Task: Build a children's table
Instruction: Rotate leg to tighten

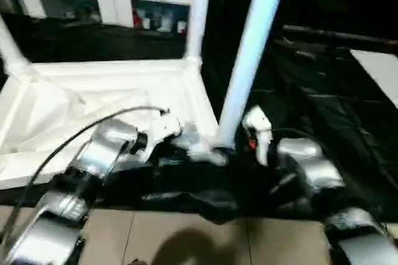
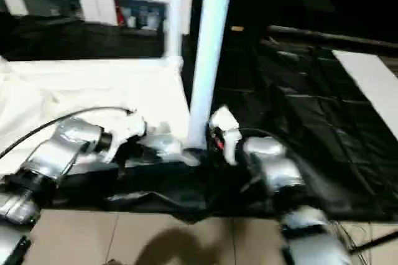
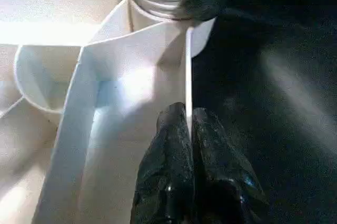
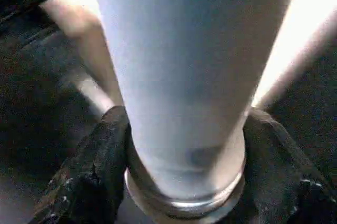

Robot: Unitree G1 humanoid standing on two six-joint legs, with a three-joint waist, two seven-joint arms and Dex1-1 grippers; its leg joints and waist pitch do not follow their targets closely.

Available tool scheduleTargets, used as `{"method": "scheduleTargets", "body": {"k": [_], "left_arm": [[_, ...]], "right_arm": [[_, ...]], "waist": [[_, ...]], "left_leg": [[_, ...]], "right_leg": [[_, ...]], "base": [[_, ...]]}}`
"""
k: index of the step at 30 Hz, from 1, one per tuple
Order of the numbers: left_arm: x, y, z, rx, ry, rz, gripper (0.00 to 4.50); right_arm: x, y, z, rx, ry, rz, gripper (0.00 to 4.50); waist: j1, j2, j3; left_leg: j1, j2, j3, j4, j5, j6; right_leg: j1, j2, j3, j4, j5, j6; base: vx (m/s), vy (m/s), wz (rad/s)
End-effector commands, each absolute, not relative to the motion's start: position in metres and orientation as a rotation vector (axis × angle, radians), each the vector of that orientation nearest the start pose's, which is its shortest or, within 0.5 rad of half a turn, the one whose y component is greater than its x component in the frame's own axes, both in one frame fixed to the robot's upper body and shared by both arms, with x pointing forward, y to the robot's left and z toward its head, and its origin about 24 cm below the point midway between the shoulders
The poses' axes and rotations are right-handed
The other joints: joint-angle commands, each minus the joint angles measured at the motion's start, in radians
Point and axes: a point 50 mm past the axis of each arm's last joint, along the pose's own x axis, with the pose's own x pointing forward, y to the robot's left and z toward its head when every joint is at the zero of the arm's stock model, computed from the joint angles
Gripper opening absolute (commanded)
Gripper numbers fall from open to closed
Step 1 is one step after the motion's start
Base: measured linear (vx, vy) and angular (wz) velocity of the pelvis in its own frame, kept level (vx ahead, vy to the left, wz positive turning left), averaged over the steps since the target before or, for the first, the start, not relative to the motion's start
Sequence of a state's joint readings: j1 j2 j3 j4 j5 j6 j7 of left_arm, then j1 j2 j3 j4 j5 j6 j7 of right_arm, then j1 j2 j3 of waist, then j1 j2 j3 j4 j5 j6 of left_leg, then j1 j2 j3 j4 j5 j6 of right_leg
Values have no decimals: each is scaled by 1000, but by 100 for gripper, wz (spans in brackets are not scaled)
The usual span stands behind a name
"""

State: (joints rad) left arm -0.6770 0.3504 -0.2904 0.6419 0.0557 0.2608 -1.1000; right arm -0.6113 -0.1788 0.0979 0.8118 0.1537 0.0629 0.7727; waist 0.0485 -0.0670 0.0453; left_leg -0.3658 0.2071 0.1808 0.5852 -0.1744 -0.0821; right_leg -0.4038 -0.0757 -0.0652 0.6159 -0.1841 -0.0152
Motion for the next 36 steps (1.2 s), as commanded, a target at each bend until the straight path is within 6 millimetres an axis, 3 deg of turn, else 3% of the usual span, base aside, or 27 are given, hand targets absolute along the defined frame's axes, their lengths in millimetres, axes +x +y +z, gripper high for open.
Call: {"method": "scheduleTargets", "body": {"k": [1,2,3,4,5,8,9,11,15,16,19,23,25,26,28,31,36], "left_arm": [[330,111,45,325,563,-1203,0],[332,108,45,317,556,-1174,0],[339,101,45,302,548,-1108,0],[339,101,45,302,548,-1108,0],[346,94,45,292,548,-1015,0],[351,90,44,290,555,-942,0],[357,87,43,322,547,-848,0],[360,87,44,344,538,-790,0],[363,85,45,380,523,-761,0],[363,85,44,391,529,-774,0],[361,87,44,405,528,-812,0],[353,86,44,417,501,-972,0],[349,89,42,399,515,-1020,0],[347,91,41,409,511,-1048,0],[342,96,41,414,510,-1118,0],[327,109,45,419,500,-1297,0],[317,124,51,445,514,-1426,0]], "right_arm": [[346,-134,24,16,357,602,268],[347,-132,23,17,362,567,268],[351,-128,19,16,374,473,268],[351,-128,19,16,374,473,267],[354,-122,18,3,376,384,267],[356,-117,19,-10,368,336,267],[359,-107,23,-22,343,299,267],[361,-103,25,-19,335,269,267],[363,-89,30,14,309,293,267],[364,-87,33,45,277,316,267],[365,-86,43,82,199,384,337],[366,-93,51,91,162,474,365],[365,-97,52,90,168,535,376],[363,-100,52,76,174,579,383],[358,-107,51,28,186,686,383],[339,-129,47,-117,226,917,383],[321,-147,45,-187,300,1093,383]], "waist": [[-3,9,-54],[-5,9,-53],[-6,19,-52],[-9,10,-52],[-9,17,-54],[-7,15,-56],[-7,15,-58],[-2,14,-60],[8,13,-63],[9,9,-63],[13,9,-63],[1,3,-58],[0,5,-57],[3,6,-59],[4,6,-56],[17,6,-59],[15,6,-58]], "left_leg": [[14,25,-12,-74,-278,-40],[13,26,-12,-76,-282,-37],[16,26,-10,-75,-292,-35],[20,22,-11,-73,-314,-34],[16,22,-12,-73,-307,-36],[17,20,-8,-70,-284,-24],[11,20,-6,-70,-261,-14],[15,20,-4,-68,-249,-6],[8,19,-3,-66,-197,20],[6,20,-2,-66,-184,29],[6,21,-1,-65,-169,45],[-7,19,-7,-71,-196,50],[2,23,-6,-69,-217,49],[10,26,-4,-67,-214,54],[5,26,-4,-69,-195,61],[7,30,-2,-66,-161,79],[7,29,-2,-68,-166,75]], "right_leg": [[42,-69,43,-86,-364,-178],[42,-68,43,-89,-366,-172],[35,-66,45,-91,-358,-168],[34,-65,44,-95,-379,-166],[38,-66,44,-91,-374,-165],[35,-63,46,-92,-331,-168],[38,-61,46,-88,-289,-171],[38,-60,46,-85,-256,-177],[46,-62,45,-77,-190,-180],[48,-62,45,-75,-164,-185],[50,-64,44,-72,-139,-196],[59,-65,39,-80,-233,-172],[51,-68,41,-86,-273,-173],[47,-69,44,-86,-255,-186],[49,-66,44,-82,-222,-199],[52,-66,45,-70,-134,-220],[54,-63,44,-68,-123,-231]], "base": [[-52,4,-3],[0,0,0],[0,0,0],[0,0,0],[0,0,0],[0,0,0],[0,0,0],[0,0,0],[0,0,0],[0,0,0],[0,0,0],[0,0,0],[0,0,0],[0,0,0],[0,0,0],[0,0,0],[0,0,0]]}}
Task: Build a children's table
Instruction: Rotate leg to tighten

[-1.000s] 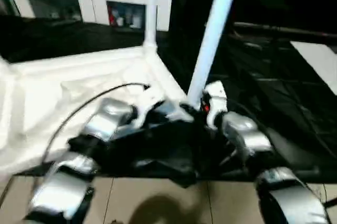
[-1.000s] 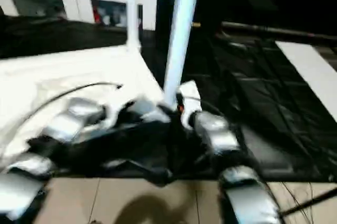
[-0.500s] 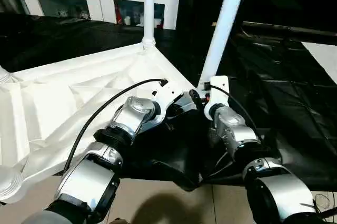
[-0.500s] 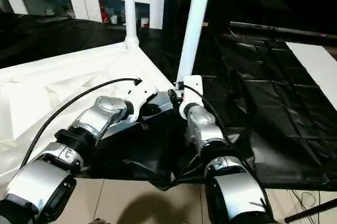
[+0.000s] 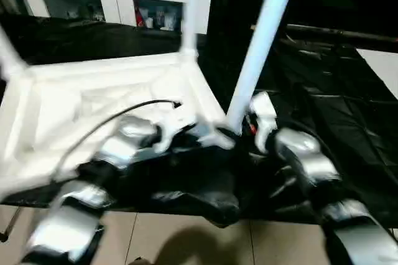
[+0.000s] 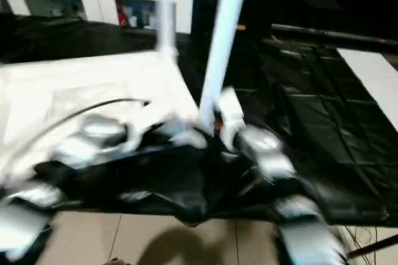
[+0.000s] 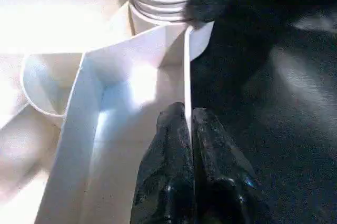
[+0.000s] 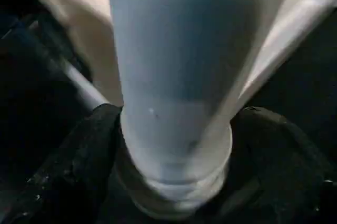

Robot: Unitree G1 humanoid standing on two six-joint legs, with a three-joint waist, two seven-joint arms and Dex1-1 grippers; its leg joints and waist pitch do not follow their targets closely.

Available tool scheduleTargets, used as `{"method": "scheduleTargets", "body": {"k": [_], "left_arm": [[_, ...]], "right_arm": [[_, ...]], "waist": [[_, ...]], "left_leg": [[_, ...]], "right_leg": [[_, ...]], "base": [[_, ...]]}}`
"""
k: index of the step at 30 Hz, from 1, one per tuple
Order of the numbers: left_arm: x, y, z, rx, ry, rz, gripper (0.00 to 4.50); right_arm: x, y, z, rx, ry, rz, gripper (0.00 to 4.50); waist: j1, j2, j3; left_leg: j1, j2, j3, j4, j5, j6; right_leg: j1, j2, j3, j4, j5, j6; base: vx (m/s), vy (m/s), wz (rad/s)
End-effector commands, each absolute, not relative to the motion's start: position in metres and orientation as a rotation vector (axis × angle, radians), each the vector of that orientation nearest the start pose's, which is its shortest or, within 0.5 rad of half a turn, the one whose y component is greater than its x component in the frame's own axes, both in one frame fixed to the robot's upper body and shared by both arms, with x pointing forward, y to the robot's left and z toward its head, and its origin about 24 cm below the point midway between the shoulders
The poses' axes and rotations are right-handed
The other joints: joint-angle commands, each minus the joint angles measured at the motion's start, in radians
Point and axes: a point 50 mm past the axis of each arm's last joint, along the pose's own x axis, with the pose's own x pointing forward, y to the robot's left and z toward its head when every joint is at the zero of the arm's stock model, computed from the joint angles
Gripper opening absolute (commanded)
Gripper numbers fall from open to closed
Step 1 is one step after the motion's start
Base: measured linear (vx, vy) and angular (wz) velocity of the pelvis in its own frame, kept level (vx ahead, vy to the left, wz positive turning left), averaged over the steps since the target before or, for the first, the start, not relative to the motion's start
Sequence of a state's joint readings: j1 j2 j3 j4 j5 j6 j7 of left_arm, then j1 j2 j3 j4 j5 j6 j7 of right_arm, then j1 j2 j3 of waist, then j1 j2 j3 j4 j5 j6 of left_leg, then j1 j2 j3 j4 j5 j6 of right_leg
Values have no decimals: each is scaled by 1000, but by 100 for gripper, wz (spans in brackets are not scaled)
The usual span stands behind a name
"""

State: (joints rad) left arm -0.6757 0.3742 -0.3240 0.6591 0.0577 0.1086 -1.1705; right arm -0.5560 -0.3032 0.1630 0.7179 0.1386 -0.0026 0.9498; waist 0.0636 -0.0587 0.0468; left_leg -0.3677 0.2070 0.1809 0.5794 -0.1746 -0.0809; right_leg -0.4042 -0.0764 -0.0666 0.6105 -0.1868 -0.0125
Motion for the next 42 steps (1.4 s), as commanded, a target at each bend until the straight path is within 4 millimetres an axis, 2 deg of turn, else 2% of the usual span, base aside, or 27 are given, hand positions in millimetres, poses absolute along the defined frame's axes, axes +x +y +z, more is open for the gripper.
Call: {"method": "scheduleTargets", "body": {"k": [1,8,9,10,12,15,16,19,23,26,28,30,31,32,33,35,36,38,39,41,42], "left_arm": [[316,125,52,439,516,-1435,0],[309,130,58,410,535,-1512,0],[309,130,59,411,530,-1512,0],[309,130,59,411,530,-1512,0],[308,130,59,412,531,-1513,0],[308,130,58,410,535,-1512,0],[307,131,58,408,537,-1513,0],[305,132,58,406,546,-1512,0],[306,132,57,399,549,-1501,0],[309,130,55,393,551,-1454,0],[320,129,50,382,554,-1320,0],[327,125,47,353,556,-1228,0],[331,122,47,349,553,-1190,0],[336,117,46,333,552,-1124,0],[337,116,46,331,551,-1115,0],[343,109,45,315,547,-1036,0],[348,104,46,307,541,-973,0],[350,100,45,302,544,-941,0],[354,90,43,308,557,-880,0],[354,87,42,314,557,-873,0],[354,82,40,339,563,-860,0]], "right_arm": [[320,-148,45,-189,306,1103,383],[314,-149,47,-171,341,1173,383],[313,-147,48,-161,349,1190,356],[313,-147,48,-161,349,1190,347],[312,-146,48,-155,359,1205,342],[310,-147,47,-156,373,1214,329],[310,-147,47,-157,377,1216,308],[309,-147,47,-152,383,1215,285],[310,-147,46,-127,378,1180,272],[316,-146,41,-82,380,1092,267],[327,-147,33,-38,389,904,266],[334,-144,28,-21,385,778,266],[337,-143,26,-7,390,718,265],[343,-141,22,15,404,594,265],[343,-140,22,18,405,578,265],[348,-137,18,41,422,445,265],[351,-132,16,47,429,378,265],[353,-128,16,38,426,346,265],[358,-115,18,12,410,278,265],[359,-111,19,13,408,276,265],[361,-102,22,16,398,277,265]], "waist": [[2,-3,-60],[-1,-1,-57],[-1,-2,-58],[-1,-1,-58],[-1,-5,-59],[-1,-5,-60],[0,-5,-60],[-1,-5,-60],[-1,-5,-59],[-4,-4,-59],[-7,0,-58],[-17,-1,-55],[-16,1,-55],[-21,2,-55],[-23,1,-55],[-26,1,-58],[-27,5,-57],[-27,4,-58],[-27,5,-57],[-26,4,-61],[-24,3,-61]], "left_leg": [[10,31,-2,-62,-167,74],[12,31,-2,-65,-193,49],[12,30,-2,-64,-190,47],[12,31,-2,-64,-184,47],[10,30,-2,-63,-175,50],[11,29,-1,-61,-161,53],[11,29,-1,-61,-159,54],[11,30,-1,-61,-152,57],[12,29,-1,-61,-157,52],[11,29,-2,-62,-165,42],[12,27,-2,-62,-182,32],[15,23,-4,-64,-229,-6],[18,24,-5,-64,-237,-13],[14,24,-8,-65,-245,-20],[15,23,-7,-65,-250,-21],[13,22,-9,-65,-240,-21],[17,22,-6,-63,-243,-22],[18,22,-5,-62,-247,-23],[16,21,-4,-63,-250,-19],[15,20,-5,-62,-245,-17],[14,20,-4,-61,-239,-4]], "right_leg": [[55,-64,46,-62,-121,-234],[50,-64,47,-66,-174,-231],[51,-64,47,-66,-175,-229],[50,-64,48,-66,-168,-230],[52,-64,47,-64,-159,-228],[52,-63,47,-62,-142,-231],[52,-63,47,-61,-139,-231],[53,-63,47,-60,-129,-233],[52,-63,47,-61,-142,-231],[51,-64,47,-63,-158,-227],[49,-63,47,-65,-176,-226],[44,-63,46,-74,-272,-209],[43,-66,46,-77,-293,-204],[45,-66,47,-79,-315,-188],[42,-65,47,-81,-321,-184],[46,-64,47,-79,-307,-182],[39,-63,47,-81,-298,-186],[39,-63,47,-80,-294,-189],[38,-63,47,-82,-291,-186],[42,-61,47,-80,-272,-184],[42,-61,47,-80,-249,-186]], "base": [[0,0,0],[0,0,0],[0,0,0],[0,0,0],[0,0,0],[0,0,0],[0,0,0],[0,0,0],[0,0,0],[0,0,0],[0,0,0],[0,0,0],[0,0,0],[0,0,0],[0,0,0],[0,0,0],[0,0,0],[0,0,0],[0,0,0],[0,0,0],[0,0,0]]}}
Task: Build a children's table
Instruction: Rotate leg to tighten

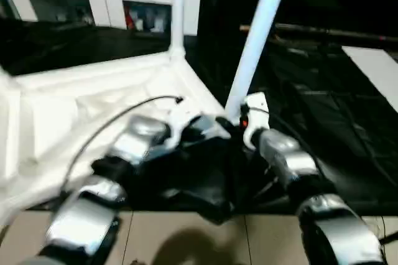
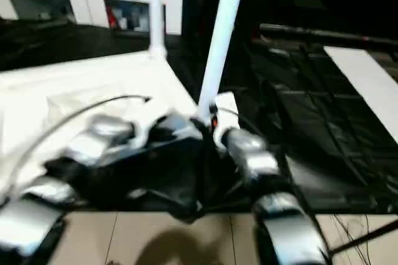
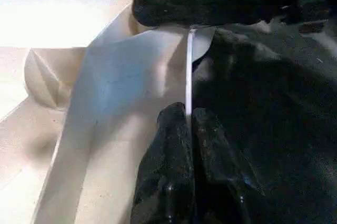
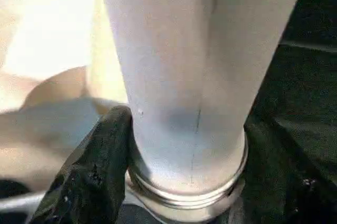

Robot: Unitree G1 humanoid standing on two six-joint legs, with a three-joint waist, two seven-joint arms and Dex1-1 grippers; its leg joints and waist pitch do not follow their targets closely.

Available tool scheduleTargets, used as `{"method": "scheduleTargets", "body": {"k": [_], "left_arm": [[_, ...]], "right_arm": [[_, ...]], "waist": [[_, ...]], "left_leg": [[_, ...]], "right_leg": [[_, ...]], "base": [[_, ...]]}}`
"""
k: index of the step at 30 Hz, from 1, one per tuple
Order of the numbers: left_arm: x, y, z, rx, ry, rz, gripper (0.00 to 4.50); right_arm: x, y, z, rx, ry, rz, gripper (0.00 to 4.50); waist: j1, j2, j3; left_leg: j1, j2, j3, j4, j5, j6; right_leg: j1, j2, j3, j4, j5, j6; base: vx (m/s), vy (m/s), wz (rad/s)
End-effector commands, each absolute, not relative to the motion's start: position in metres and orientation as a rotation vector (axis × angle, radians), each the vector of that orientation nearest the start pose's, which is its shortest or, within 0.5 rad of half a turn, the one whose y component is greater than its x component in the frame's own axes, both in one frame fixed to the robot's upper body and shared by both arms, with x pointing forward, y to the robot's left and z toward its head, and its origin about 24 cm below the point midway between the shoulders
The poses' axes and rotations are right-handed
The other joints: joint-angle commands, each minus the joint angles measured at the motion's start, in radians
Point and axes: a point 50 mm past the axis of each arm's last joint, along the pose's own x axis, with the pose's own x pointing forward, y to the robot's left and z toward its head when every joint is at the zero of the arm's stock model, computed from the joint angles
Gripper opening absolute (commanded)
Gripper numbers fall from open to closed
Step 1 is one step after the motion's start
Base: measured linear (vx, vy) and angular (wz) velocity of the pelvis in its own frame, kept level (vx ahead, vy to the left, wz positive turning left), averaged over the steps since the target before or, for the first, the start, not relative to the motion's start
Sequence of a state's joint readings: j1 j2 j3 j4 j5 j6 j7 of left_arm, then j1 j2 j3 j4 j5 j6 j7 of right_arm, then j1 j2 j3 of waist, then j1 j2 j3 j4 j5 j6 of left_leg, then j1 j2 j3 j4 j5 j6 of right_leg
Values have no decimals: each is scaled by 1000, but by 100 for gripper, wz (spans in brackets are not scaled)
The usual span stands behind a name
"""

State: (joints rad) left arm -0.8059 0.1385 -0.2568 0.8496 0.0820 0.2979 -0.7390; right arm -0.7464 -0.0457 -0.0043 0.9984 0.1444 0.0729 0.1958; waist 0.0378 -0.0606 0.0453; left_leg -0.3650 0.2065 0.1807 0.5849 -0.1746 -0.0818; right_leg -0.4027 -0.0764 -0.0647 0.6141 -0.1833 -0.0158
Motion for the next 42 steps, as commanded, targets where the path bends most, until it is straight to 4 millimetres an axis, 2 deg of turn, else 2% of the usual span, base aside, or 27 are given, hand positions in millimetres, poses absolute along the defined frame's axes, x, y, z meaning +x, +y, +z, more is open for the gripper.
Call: {"method": "scheduleTargets", "body": {"k": [1,5,7,8,9,10,12,13,15,17,20,21,23,27,31,35,42], "left_arm": [[354,81,39,348,565,-856,0],[355,80,38,375,565,-854,0],[355,81,38,385,562,-858,0],[355,84,39,393,557,-877,0],[355,85,40,397,551,-897,0],[353,86,42,410,536,-941,0],[352,89,42,413,537,-959,0],[351,91,43,424,532,-984,0],[347,98,44,449,523,-1066,0],[343,104,45,443,528,-1137,0],[328,113,48,422,541,-1326,0],[327,115,48,426,542,-1348,0],[323,119,50,427,554,-1390,0],[316,126,56,413,565,-1469,0],[315,130,58,416,563,-1481,0],[312,134,58,412,576,-1494,0],[310,137,58,409,588,-1494,0]], "right_arm": [[362,-100,23,18,394,275,265],[364,-90,31,40,360,348,265],[365,-86,36,61,330,394,334],[367,-87,41,38,293,425,334],[368,-90,43,17,274,444,337],[369,-94,47,2,254,468,357],[369,-97,49,-1,249,499,369],[369,-100,50,-5,251,540,377],[364,-111,51,-60,262,675,393],[357,-122,49,-129,278,791,393],[339,-144,47,-206,319,983,393],[337,-146,47,-211,325,1002,393],[332,-151,47,-212,334,1044,393],[321,-157,46,-193,354,1141,393],[318,-155,46,-157,345,1159,393],[314,-152,46,-124,365,1217,360],[311,-153,44,-105,383,1227,304]], "waist": [[3,6,-60],[8,2,-60],[9,-2,-59],[10,-7,-59],[11,-4,-58],[11,-7,-57],[10,-8,-58],[9,-7,-56],[10,-9,-57],[13,-8,-57],[24,-6,-61],[24,-8,-62],[23,-5,-62],[30,0,-58],[32,-1,-56],[32,-1,-58],[33,2,-60]], "left_leg": [[12,20,-3,-66,-232,2],[6,21,-4,-67,-208,22],[6,22,-3,-67,-216,28],[6,22,-2,-67,-217,30],[5,22,-3,-67,-218,30],[3,23,-4,-68,-217,32],[-1,22,-4,-67,-207,32],[3,23,-4,-67,-214,36],[1,24,-4,-66,-208,55],[2,26,-3,-65,-182,66],[3,31,-3,-63,-139,84],[2,30,0,-60,-116,94],[4,29,1,-60,-117,102],[9,34,1,-65,-164,81],[11,32,0,-67,-192,52],[9,31,-1,-67,-184,46],[9,32,-1,-66,-159,50]], "right_leg": [[40,-60,45,-81,-238,-183],[47,-62,44,-77,-205,-185],[45,-64,43,-80,-228,-182],[45,-64,43,-81,-237,-180],[46,-65,43,-81,-249,-179],[47,-66,42,-82,-260,-175],[49,-67,42,-80,-257,-172],[45,-66,43,-82,-261,-175],[49,-66,41,-83,-252,-178],[49,-66,43,-78,-216,-190],[56,-66,43,-65,-119,-221],[55,-64,45,-58,-67,-238],[55,-62,45,-55,-37,-257],[52,-62,43,-60,-93,-261],[50,-65,45,-67,-161,-241],[51,-64,45,-67,-157,-232],[52,-64,44,-60,-106,-247]], "base": [[0,0,0],[0,0,0],[0,0,0],[0,0,0],[0,0,0],[0,0,0],[0,0,0],[0,0,0],[0,0,0],[0,0,0],[0,0,0],[0,0,0],[0,0,0],[0,0,0],[0,0,0],[0,0,0],[0,0,0]]}}
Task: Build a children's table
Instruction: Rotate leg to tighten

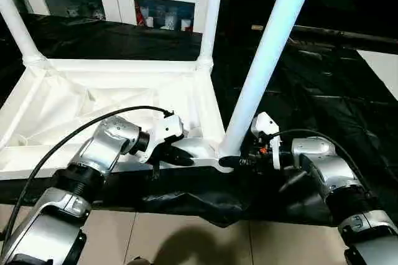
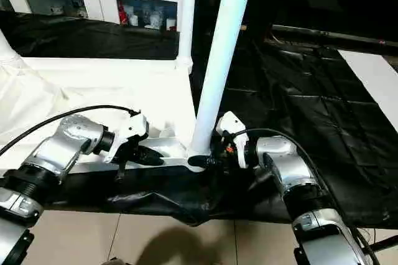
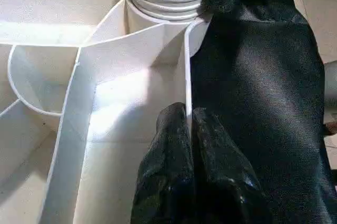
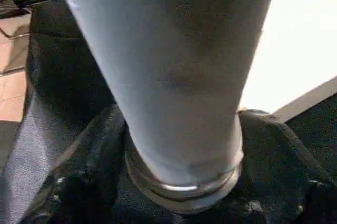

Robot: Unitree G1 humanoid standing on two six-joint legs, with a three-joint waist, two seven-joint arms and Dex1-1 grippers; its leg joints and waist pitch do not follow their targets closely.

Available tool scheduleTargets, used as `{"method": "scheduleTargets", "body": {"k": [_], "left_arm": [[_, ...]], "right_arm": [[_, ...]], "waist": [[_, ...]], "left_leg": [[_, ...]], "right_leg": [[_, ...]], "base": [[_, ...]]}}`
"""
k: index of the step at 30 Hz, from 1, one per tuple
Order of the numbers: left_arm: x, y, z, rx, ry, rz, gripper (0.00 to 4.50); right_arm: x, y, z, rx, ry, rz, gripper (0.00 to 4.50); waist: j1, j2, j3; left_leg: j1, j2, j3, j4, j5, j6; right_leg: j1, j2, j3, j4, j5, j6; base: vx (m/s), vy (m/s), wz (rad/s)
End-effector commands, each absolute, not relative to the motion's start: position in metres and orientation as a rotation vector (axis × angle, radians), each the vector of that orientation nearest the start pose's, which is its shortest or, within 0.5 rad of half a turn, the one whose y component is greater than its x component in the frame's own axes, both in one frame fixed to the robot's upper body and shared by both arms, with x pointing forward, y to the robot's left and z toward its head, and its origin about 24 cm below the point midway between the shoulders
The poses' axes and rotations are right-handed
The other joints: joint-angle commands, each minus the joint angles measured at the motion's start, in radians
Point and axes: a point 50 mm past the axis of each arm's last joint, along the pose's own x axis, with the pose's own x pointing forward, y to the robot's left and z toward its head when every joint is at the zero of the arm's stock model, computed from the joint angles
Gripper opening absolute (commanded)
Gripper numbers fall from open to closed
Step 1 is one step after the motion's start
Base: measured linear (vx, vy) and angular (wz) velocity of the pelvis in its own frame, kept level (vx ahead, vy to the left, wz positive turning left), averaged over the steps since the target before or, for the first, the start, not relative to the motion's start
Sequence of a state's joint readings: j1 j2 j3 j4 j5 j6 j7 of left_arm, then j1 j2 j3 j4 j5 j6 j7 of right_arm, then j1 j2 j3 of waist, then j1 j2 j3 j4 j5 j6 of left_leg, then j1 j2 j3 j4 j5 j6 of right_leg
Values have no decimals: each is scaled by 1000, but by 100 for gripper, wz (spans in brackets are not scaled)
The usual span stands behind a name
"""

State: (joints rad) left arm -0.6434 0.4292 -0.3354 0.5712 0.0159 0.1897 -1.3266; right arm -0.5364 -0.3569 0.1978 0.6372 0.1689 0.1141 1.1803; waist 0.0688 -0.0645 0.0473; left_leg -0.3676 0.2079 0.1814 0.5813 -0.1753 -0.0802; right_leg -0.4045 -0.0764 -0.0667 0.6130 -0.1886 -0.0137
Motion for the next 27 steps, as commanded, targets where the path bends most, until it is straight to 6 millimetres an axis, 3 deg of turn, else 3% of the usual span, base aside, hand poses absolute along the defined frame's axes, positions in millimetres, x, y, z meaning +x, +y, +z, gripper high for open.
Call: {"method": "scheduleTargets", "body": {"k": [1,6,8,12,14,19,21,22,27], "left_arm": [[310,137,58,408,589,-1494,0],[311,137,57,409,593,-1482,0],[316,135,55,406,602,-1412,0],[335,126,50,380,581,-1194,0],[341,119,49,366,574,-1115,0],[355,99,48,308,565,-932,0],[360,86,48,303,546,-834,0],[361,83,48,300,537,-819,0],[362,75,48,353,520,-825,0]], "right_arm": [[311,-153,44,-104,385,1227,294],[311,-153,41,-97,390,1190,275],[321,-153,36,-126,384,1040,274],[341,-150,26,-77,390,699,272],[347,-144,23,-19,399,581,272],[355,-128,16,45,424,345,272],[359,-111,17,52,423,272,272],[360,-107,19,41,417,267,272],[365,-86,29,47,375,347,272]], "waist": [[2,7,-61],[1,6,-61],[-2,9,-60],[-19,9,-56],[-23,9,-57],[-26,11,-60],[-25,12,-63],[-26,15,-63],[-14,11,-66]], "left_leg": [[12,30,-2,-62,-157,49],[14,29,-2,-62,-169,44],[13,29,-2,-63,-171,32],[15,25,-8,-68,-244,-18],[16,23,-9,-66,-253,-29],[17,22,-6,-64,-231,-20],[15,22,-6,-63,-222,-17],[16,20,-5,-63,-220,-15],[9,19,-2,-60,-177,26]], "right_leg": [[54,-63,46,-59,-96,-251],[53,-63,46,-62,-112,-249],[50,-64,47,-62,-120,-248],[47,-65,46,-76,-278,-210],[44,-66,46,-80,-308,-196],[41,-64,48,-79,-250,-202],[44,-62,47,-76,-218,-203],[41,-61,47,-76,-209,-206],[52,-62,46,-69,-127,-211]], "base": [[0,0,0],[0,0,0],[0,0,0],[0,0,0],[0,0,0],[0,0,0],[0,0,0],[0,0,0],[0,0,0]]}}
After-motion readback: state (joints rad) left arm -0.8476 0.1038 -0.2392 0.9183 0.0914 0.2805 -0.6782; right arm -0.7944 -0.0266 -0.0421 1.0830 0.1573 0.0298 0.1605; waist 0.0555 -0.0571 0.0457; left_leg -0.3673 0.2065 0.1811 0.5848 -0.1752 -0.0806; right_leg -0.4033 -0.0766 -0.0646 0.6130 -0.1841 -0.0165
